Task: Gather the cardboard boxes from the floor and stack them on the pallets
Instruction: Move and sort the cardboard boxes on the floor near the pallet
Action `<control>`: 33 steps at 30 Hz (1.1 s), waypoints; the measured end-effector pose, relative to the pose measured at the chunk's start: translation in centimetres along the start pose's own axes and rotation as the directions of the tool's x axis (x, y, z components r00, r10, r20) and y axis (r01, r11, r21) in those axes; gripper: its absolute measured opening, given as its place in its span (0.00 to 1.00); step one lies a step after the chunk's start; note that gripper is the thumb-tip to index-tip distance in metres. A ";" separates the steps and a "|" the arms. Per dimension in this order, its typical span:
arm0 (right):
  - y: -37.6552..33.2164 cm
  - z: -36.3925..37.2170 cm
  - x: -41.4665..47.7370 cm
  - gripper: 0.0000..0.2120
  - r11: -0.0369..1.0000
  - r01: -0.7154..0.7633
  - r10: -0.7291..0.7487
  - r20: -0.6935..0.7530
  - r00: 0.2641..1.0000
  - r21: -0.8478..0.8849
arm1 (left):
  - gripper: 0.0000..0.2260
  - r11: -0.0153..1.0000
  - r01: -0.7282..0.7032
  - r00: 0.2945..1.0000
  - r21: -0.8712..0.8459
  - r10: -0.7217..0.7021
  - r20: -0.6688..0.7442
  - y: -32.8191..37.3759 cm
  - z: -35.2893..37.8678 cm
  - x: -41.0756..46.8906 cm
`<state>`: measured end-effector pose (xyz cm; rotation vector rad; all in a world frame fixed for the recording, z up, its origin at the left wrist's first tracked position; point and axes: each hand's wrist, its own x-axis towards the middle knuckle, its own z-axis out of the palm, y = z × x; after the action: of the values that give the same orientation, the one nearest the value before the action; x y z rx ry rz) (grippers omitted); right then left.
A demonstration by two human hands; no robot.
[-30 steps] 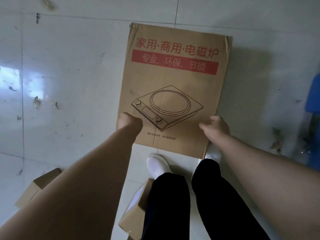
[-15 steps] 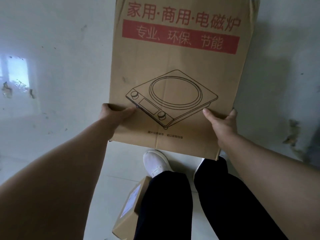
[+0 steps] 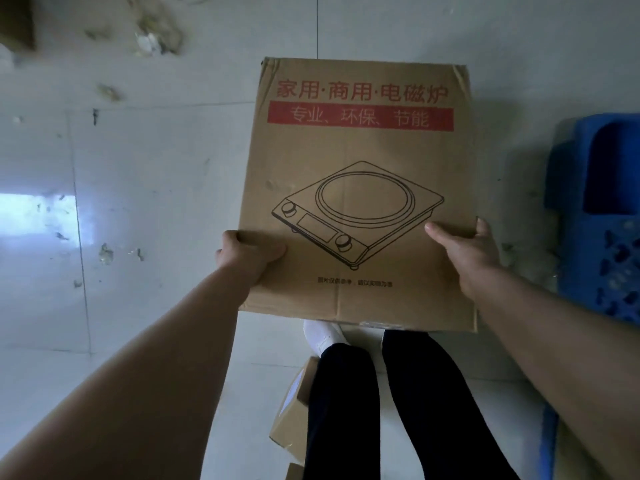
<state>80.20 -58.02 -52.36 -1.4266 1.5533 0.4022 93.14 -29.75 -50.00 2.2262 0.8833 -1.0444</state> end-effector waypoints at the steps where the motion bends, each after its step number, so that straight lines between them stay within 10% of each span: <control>1: -0.8 -1.2 -1.1 0.46 1.000 0.009 -0.009 -0.007 1.000 0.025 | 0.39 1.000 -0.022 1.000 0.015 0.022 -0.006 1.2 -0.7 -1.4; 17: -3.8 -20.6 -19.3 0.35 0.798 0.178 -0.066 -0.209 0.976 0.576 | 0.36 0.840 -0.525 0.851 0.140 0.512 0.118 14.8 -7.0 -24.4; 33: 6.6 -37.8 -36.6 0.35 0.457 0.463 0.103 -0.562 0.820 0.759 | 0.42 0.414 -0.900 0.429 0.137 0.785 0.448 18.3 -4.0 -50.4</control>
<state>53.54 -63.88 -6.89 -0.8261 1.5904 -0.9729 83.86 -55.82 -3.90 2.1901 -0.6896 -0.9885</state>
